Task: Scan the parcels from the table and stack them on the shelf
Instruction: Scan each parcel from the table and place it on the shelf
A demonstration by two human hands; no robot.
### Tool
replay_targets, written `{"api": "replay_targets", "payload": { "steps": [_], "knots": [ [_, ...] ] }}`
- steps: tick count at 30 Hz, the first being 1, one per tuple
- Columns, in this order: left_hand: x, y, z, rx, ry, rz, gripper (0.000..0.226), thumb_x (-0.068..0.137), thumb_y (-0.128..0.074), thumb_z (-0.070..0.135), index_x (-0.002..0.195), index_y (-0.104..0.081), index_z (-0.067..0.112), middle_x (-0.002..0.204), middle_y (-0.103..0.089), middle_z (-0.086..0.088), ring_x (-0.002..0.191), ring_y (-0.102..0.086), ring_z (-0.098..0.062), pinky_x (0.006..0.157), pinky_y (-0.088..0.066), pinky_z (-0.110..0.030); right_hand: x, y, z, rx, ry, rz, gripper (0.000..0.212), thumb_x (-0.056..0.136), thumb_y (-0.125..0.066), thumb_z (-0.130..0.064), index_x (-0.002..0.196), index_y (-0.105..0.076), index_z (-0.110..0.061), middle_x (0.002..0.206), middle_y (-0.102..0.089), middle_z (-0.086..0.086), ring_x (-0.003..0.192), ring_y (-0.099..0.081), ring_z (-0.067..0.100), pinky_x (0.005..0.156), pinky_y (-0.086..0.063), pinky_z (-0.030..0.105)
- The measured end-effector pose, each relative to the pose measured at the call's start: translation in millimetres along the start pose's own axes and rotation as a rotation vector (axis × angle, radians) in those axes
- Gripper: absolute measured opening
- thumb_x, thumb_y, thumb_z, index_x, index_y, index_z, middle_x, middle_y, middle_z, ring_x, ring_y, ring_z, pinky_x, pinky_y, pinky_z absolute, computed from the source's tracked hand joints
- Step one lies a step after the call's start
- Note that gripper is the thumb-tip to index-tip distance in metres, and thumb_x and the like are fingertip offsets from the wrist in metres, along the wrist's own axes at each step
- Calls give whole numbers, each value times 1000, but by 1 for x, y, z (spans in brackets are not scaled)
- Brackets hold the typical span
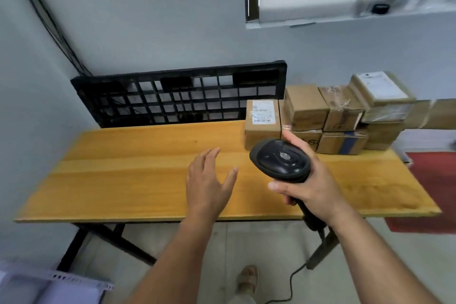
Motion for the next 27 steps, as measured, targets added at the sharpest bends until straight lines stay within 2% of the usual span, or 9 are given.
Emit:
{"api": "replay_targets", "payload": {
  "steps": [16,20,24,27],
  "knots": [
    [147,-101,18,-125,-24,-222,62,100,-40,44,153,-21,20,155,-30,-1,142,-26,-16,114,-26,-33,106,84,16,-74,-84,216,98,60,-90,-20,133,-39,-62,119,-63,8,56,-62,29,55,-53,33],
    [179,-128,12,-176,30,-316,62,102,-35,46,155,-18,19,157,-26,-1,143,-23,-16,114,-24,-34,137,106,12,-112,-82,269,98,68,-87,-9,137,-36,-56,109,-66,8,53,-61,29,54,-53,33],
    [202,-155,8,-195,69,-391,60,104,-33,42,154,-18,14,159,-23,-3,145,-20,-18,114,-21,-33,164,126,9,-105,-85,306,96,61,-86,-20,135,-37,-57,106,-66,9,52,-61,26,53,-53,31],
    [211,-173,4,-281,137,-432,55,104,-34,39,151,-27,10,148,-35,-3,143,-25,-22,107,-28,-34,181,139,5,-120,-83,325,97,62,-87,-20,140,-37,-50,112,-64,12,53,-62,25,53,-54,31]
  ]
}}
Point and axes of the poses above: each hand's wrist, its own x-axis towards the middle knuckle, its own y-axis out of the back of the hand, z = x × y, the point moved 9 cm from there along x, towards the middle knuckle
